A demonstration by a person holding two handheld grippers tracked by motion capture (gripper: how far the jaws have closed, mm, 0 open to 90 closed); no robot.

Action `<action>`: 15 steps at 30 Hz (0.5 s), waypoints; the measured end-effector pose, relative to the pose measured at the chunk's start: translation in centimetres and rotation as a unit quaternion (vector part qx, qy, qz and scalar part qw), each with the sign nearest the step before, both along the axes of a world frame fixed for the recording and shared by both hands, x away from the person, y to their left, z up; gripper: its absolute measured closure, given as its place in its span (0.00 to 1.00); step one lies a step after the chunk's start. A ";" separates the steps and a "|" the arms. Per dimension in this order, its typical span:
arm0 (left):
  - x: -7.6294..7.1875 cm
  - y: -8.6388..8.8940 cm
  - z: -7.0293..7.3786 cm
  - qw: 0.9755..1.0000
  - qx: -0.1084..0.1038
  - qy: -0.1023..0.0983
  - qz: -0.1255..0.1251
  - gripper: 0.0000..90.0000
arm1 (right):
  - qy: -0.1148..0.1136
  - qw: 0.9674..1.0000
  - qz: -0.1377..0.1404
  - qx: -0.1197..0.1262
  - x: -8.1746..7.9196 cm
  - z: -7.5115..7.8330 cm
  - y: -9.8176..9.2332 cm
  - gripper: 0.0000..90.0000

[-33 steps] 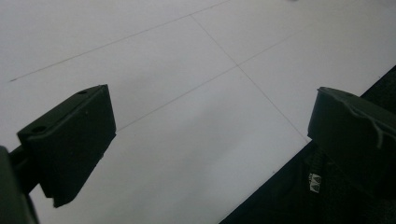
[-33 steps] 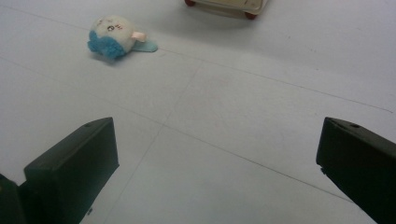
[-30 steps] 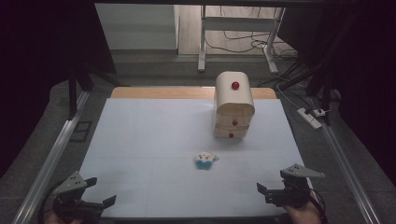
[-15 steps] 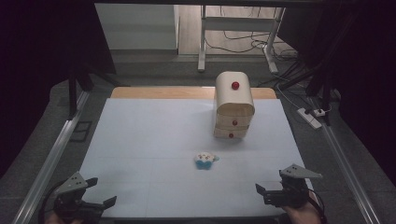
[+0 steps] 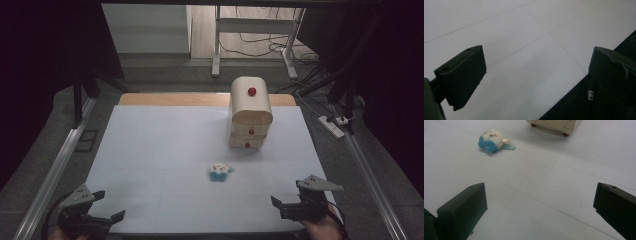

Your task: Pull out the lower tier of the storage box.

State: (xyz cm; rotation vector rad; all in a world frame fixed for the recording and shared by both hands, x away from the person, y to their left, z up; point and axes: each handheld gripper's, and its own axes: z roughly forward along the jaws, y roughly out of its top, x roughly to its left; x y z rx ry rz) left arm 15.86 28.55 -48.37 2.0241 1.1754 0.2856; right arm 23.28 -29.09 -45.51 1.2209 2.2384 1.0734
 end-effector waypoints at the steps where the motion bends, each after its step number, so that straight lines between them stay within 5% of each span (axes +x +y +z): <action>1: 0.0 0.0 0.0 1.000 0.000 0.000 0.000 0.02 | -0.001 1.000 0.001 -0.001 0.0 0.0 0.0 0.00; 15: 0.1 0.0 0.0 1.000 0.002 0.005 -0.001 0.03 | -0.012 1.000 0.019 0.003 0.6 -0.1 1.0 0.00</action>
